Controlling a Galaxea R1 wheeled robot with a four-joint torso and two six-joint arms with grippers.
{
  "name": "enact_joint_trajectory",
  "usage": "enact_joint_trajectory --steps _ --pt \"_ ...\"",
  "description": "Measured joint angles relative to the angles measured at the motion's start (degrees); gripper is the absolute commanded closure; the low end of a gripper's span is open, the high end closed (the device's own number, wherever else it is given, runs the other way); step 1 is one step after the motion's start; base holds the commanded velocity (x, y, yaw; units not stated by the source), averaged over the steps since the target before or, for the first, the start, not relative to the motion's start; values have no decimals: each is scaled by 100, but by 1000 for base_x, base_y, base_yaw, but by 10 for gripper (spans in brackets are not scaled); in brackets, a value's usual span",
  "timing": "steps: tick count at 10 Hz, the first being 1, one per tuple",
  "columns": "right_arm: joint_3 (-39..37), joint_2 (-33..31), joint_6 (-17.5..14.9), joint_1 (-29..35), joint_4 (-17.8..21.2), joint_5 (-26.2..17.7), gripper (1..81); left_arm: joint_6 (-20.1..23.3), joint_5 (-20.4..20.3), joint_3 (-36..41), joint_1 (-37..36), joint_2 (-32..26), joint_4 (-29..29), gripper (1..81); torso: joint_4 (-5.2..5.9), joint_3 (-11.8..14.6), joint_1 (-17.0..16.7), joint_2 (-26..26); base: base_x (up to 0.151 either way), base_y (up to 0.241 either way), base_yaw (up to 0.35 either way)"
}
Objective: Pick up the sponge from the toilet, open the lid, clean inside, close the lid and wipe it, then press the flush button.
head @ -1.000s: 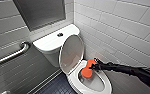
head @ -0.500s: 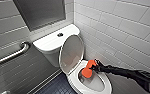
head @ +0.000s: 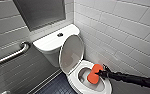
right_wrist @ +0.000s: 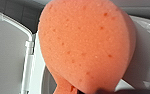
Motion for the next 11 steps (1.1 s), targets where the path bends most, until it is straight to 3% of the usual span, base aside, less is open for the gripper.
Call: enact_joint_trajectory --steps 5,11 --pt "1086 -1001 61 -791 13 892 811 2 -2 -4 0 66 2 10 0 0 0 0 0 0 0" --pt "2063 -2030 105 -1499 71 1590 811 124 -7 -11 0 115 5 10 0 0 0 0 0 0 0"
